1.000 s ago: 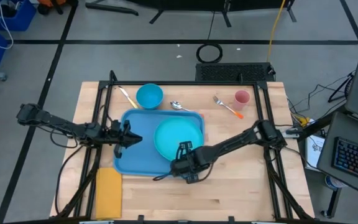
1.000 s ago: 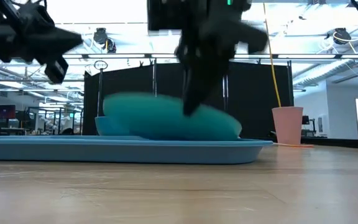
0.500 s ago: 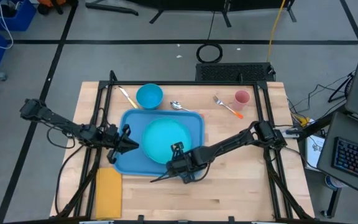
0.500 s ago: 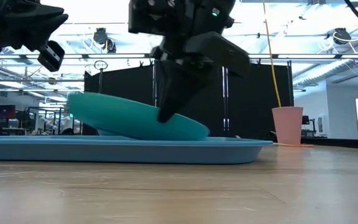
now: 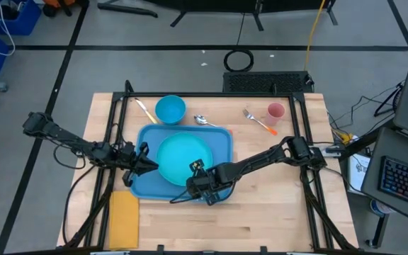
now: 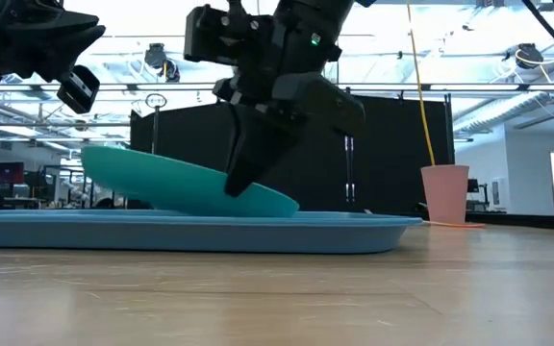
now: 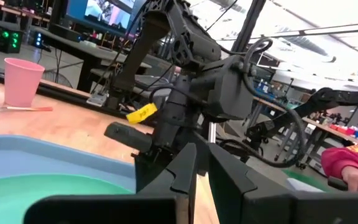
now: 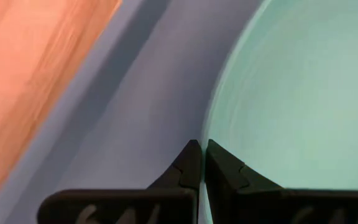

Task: Set up tray
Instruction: Put the green plate on the blue serving tray

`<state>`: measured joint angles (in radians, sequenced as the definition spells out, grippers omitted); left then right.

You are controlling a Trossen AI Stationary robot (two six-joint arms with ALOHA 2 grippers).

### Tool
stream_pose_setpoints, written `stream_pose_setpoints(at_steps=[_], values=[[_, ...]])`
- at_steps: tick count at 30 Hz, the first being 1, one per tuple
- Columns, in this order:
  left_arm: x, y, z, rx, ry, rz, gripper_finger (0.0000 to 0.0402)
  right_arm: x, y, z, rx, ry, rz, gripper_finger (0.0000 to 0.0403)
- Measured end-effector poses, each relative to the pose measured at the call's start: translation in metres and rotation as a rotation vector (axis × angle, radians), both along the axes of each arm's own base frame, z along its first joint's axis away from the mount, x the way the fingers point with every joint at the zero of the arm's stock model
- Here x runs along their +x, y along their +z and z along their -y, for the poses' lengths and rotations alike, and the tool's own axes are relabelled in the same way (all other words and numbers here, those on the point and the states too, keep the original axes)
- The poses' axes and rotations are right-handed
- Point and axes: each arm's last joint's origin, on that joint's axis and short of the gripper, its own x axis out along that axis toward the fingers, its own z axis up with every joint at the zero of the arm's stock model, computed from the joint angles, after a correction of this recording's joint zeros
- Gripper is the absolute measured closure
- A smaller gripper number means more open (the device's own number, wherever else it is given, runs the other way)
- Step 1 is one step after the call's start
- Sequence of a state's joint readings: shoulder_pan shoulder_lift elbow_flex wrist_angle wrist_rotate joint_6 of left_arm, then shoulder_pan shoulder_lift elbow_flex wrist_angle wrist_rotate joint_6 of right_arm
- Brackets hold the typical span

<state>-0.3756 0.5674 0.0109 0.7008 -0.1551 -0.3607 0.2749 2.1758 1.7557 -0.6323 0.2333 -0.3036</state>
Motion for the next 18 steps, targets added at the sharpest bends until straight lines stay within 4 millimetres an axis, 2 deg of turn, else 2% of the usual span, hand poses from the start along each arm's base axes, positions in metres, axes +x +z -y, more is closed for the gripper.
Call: stream_pose_setpoints(at_steps=[5, 12, 18], values=[[0.0001, -0.0003, 0.0001, -0.007, -0.002, -0.005, 0.0360, 0.0007, -0.0089, -0.0004, -0.003, 0.006, -0.026, 0.0403], [0.0001, -0.0004, 0.0002, -0.008, -0.007, -0.006, 0.0360, 0.0010, -0.0088, -0.0007, 0.018, 0.007, -0.026, 0.0402], [0.0003, -0.0020, 0.0003, -0.008, -0.008, -0.022, 0.0360, 0.0028, -0.0079, -0.0021, 0.026, 0.010, -0.003, 0.0378]])
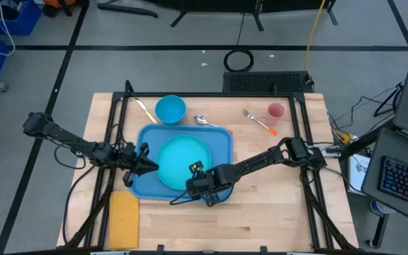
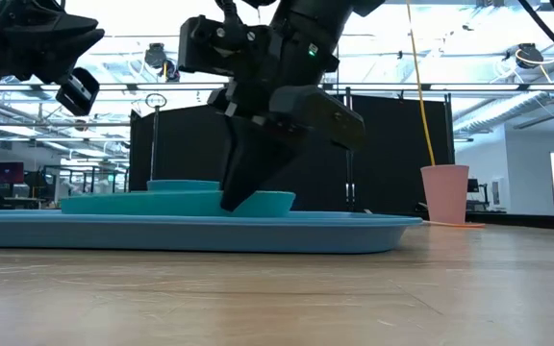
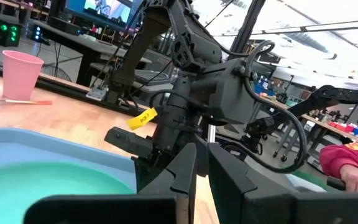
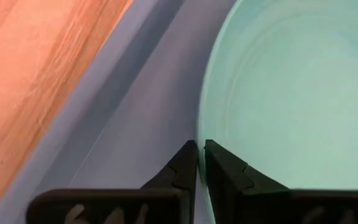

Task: Set up tray
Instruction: Put the green plate on the blue serving tray, then adjust the blue serving tray

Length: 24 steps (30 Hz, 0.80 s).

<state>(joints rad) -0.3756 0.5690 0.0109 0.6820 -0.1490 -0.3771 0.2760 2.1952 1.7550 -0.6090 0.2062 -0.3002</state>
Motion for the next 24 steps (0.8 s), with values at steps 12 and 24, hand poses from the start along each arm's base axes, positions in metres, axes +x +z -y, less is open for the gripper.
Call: stream_pose_setpoints(at_steps=[12, 24], values=[[0.000, -0.002, 0.000, -0.002, -0.002, -0.023, 0.0360, -0.003, 0.006, -0.009, 0.012, -0.004, 0.024, 0.0332], [-0.001, -0.005, 0.004, -0.006, -0.019, -0.049, 0.0360, -0.041, 0.046, -0.035, 0.088, -0.125, -0.048, 0.0330]])
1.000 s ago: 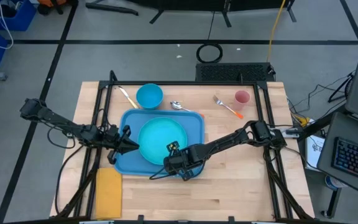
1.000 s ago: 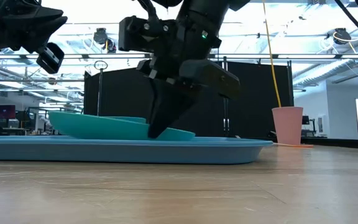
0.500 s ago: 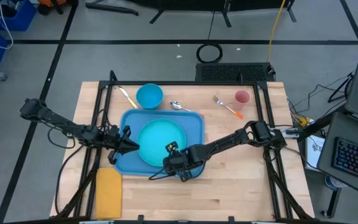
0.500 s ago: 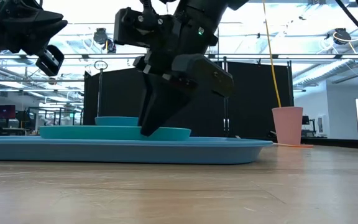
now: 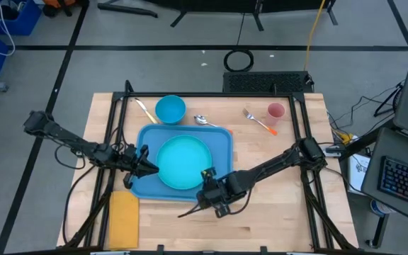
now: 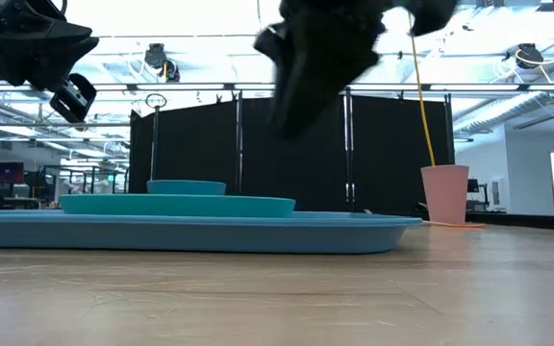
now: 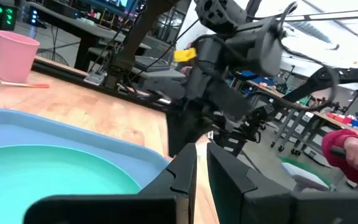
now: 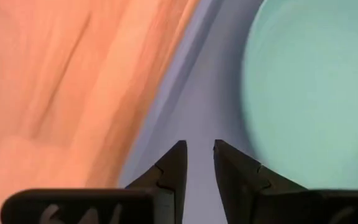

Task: Set up tray
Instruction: Adjust the blue serving tray

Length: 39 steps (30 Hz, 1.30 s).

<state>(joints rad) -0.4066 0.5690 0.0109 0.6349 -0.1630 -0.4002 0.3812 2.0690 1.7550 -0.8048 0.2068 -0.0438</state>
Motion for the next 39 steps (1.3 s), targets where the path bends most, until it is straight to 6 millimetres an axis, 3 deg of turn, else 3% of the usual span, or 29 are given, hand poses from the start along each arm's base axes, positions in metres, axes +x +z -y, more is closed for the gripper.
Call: stream_pose_setpoints(at_steps=[14, 19, 39], values=[[-0.001, 0.000, 0.003, -0.002, 0.014, 0.002, 0.0360, -0.023, -0.057, 0.013, 0.058, -0.114, -0.171, 0.0377], [-0.001, 0.000, 0.003, -0.001, 0.014, 0.001, 0.0360, -0.024, -0.059, 0.011, 0.134, -0.120, -0.198, 0.0400], [-0.001, -0.001, 0.003, -0.002, 0.023, -0.007, 0.0360, -0.035, -0.060, 0.001, 0.204, -0.164, -0.291, 0.0403]])
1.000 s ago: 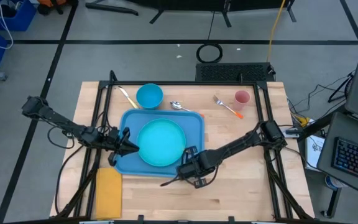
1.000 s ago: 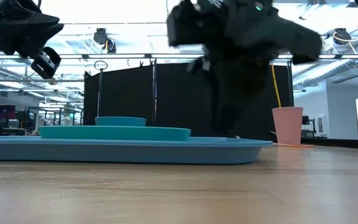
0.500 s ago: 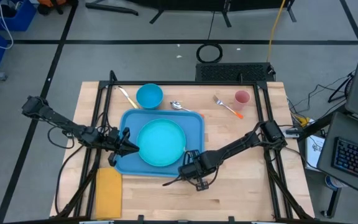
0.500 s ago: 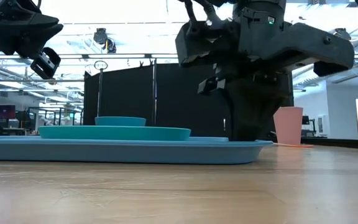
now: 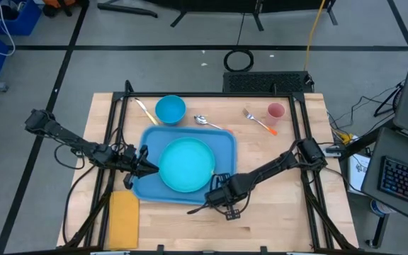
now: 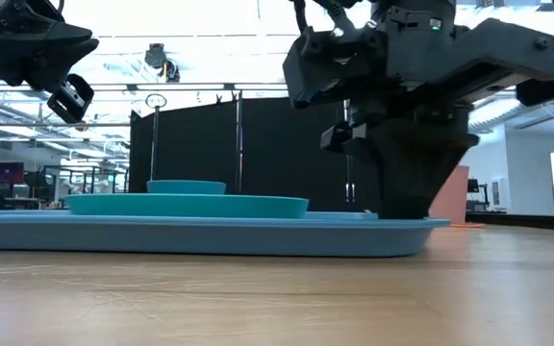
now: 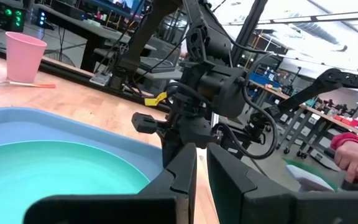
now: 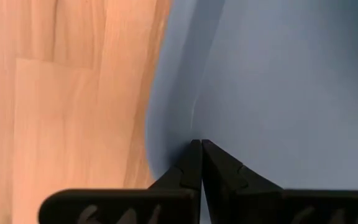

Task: Set up tray
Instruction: Adjust the blue serving tray

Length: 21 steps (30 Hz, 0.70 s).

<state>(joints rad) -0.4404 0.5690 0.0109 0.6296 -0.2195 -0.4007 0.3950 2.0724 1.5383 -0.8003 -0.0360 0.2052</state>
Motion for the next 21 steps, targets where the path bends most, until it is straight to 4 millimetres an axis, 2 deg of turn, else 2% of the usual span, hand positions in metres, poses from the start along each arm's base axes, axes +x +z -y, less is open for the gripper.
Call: stream_pose_setpoints(at_steps=[12, 21], values=[[0.000, 0.000, 0.000, 0.001, 0.000, -0.003, 0.0360, -0.023, -0.014, -0.017, 0.037, -0.033, -0.091, 0.0403], [0.000, 0.000, 0.000, 0.002, 0.000, -0.004, 0.0360, -0.035, -0.011, -0.037, 0.106, -0.047, -0.141, 0.0403]])
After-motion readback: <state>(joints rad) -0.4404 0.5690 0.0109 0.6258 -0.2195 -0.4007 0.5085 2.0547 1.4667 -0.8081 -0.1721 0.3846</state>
